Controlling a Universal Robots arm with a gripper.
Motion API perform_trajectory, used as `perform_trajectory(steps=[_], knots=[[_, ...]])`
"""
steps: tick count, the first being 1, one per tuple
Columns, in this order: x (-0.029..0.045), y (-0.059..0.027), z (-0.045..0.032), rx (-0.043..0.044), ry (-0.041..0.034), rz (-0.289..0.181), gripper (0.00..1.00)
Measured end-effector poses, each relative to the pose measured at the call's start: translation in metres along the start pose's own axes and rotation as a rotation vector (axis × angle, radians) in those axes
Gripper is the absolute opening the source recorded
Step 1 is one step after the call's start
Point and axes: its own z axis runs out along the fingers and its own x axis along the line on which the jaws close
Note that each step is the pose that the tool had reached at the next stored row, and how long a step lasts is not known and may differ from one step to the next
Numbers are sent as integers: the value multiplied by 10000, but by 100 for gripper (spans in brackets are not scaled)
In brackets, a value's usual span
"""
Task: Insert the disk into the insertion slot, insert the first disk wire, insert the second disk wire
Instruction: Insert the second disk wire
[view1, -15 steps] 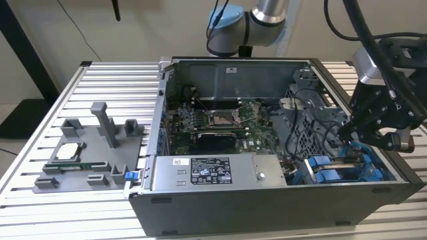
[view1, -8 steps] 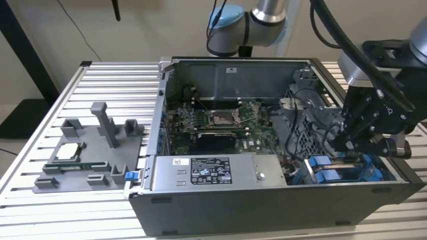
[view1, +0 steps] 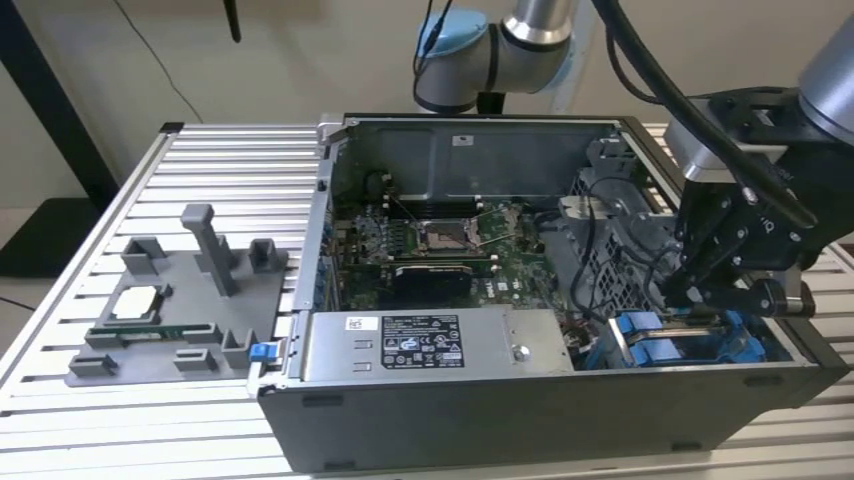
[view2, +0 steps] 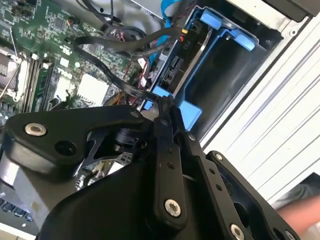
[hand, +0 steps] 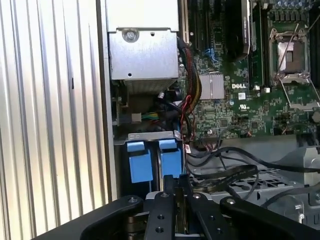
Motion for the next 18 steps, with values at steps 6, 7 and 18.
perform_trajectory(steps=[6,7,18], knots=[[0,0,-1,9,3,-2,0],[0,0,0,9,2,-3,0],[-1,-1,40,34,82,-3,0]])
